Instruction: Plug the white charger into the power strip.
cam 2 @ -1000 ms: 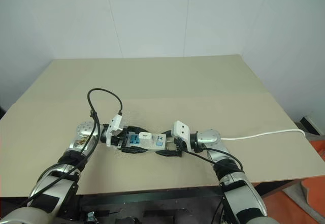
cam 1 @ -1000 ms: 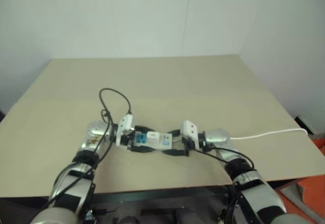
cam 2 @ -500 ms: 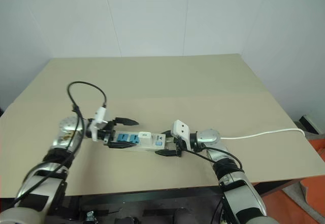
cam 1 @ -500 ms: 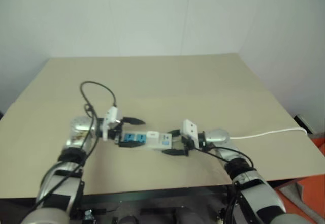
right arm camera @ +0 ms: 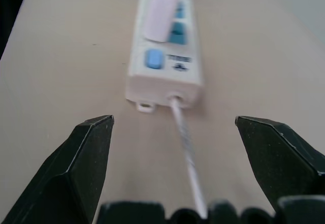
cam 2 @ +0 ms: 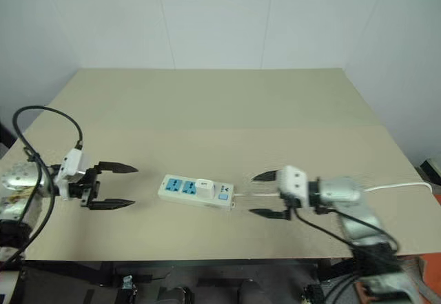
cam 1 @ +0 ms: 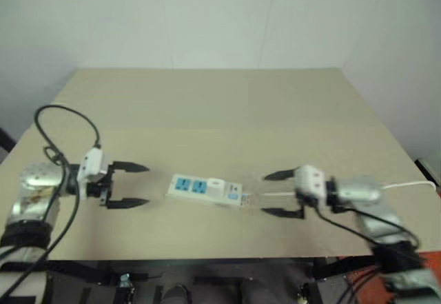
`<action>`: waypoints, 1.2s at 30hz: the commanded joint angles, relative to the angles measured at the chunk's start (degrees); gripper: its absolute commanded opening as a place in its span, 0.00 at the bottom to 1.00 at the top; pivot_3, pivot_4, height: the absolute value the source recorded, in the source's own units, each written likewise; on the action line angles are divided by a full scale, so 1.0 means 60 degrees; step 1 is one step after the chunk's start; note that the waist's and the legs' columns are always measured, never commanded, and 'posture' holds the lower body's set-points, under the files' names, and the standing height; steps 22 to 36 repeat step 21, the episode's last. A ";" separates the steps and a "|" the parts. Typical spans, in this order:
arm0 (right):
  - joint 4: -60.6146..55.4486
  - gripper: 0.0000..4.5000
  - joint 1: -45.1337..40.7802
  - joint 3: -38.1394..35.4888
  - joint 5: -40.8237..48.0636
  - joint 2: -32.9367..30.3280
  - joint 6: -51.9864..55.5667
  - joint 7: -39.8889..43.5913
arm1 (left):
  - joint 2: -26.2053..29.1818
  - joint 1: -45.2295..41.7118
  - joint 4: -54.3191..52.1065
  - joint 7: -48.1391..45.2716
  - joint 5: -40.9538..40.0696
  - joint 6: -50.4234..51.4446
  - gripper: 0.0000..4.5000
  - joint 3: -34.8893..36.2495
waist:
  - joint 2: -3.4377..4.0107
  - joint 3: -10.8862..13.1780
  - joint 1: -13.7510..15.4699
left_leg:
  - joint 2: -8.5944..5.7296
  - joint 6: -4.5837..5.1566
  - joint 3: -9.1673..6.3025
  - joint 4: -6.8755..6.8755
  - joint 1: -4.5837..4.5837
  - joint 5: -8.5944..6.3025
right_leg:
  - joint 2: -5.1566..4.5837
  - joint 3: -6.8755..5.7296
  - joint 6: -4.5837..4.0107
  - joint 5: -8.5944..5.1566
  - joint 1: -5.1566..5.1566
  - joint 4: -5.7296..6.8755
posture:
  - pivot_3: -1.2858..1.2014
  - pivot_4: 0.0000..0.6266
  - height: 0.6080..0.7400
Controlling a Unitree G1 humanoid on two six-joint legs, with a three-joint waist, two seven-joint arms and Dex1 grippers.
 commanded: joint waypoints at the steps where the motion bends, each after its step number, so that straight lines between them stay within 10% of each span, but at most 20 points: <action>1: -0.0767 1.00 0.1079 -0.1194 0.0533 -0.0849 0.0289 -0.0052 | 0.0400 0.0593 -0.0906 0.0189 -0.0191 0.0382 1.00 0.0684 | -0.0002 0.0001 0.0087 | 0.0000 0.0000 0.0004 -0.0001 0.0007 0.0000 | 0.0000 0.0002 -0.0001 -0.0002 0.0004 0.0000 | 0.52 0.24 1.00; 36: -0.1706 1.00 0.3085 -0.2650 0.1201 -0.2006 0.1077 -0.0557 | 0.0153 0.1223 -0.2562 0.1145 0.0171 0.1354 1.00 0.0763 | -0.0012 0.0010 0.0113 | 0.0001 -0.0001 0.0046 0.0005 0.0044 0.0000 | -0.0006 0.0034 0.0006 -0.0002 0.0041 -0.0023 | 0.52 0.24 1.00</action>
